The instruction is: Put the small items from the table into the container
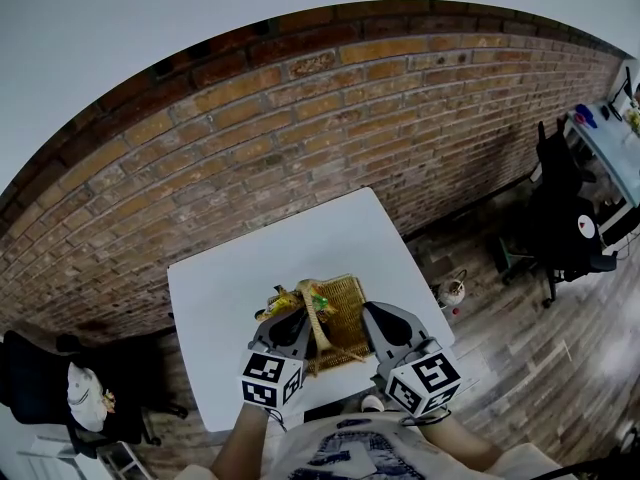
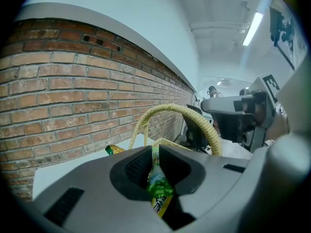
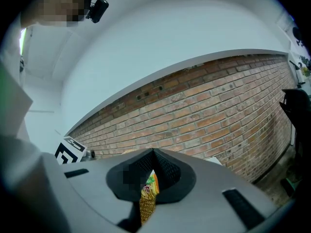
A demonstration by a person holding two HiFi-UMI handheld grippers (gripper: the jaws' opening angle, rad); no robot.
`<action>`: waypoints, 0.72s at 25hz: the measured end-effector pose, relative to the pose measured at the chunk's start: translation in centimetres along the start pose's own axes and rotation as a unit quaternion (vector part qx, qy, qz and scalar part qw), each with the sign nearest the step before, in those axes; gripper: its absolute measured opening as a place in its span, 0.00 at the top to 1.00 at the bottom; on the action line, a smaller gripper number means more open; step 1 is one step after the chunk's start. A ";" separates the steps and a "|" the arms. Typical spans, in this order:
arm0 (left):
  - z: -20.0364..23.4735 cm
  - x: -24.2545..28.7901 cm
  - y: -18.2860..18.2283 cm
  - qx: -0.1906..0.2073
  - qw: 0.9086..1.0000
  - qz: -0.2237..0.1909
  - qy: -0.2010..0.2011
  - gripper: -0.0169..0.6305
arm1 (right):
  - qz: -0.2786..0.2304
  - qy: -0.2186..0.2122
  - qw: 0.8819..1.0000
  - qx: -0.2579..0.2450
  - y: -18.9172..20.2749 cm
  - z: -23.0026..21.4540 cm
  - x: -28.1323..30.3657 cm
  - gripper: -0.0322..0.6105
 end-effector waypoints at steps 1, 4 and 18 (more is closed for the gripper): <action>0.0 0.0 0.0 0.000 1.000 0.000 0.000 0.83 | 0.000 0.000 1.000 0.000 0.0 0.0 0.0 0.92; 0.0 -0.1 0.0 0.000 1.000 0.000 -0.001 0.83 | 0.000 -0.003 1.000 0.001 0.0 0.0 0.0 0.92; -0.1 -0.9 -0.1 -0.026 0.999 -0.022 -0.012 0.81 | 0.001 -0.013 1.000 0.002 0.1 0.0 -0.3 0.92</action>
Point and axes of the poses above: the fingertips, and each gripper's own axes: x forward along the fingers, z to its left, y out of its underside, the point moved 7 cm from there along -x, backward along the fingers, and after that the axes turned 2 degrees about z, right-handed, at the moved point
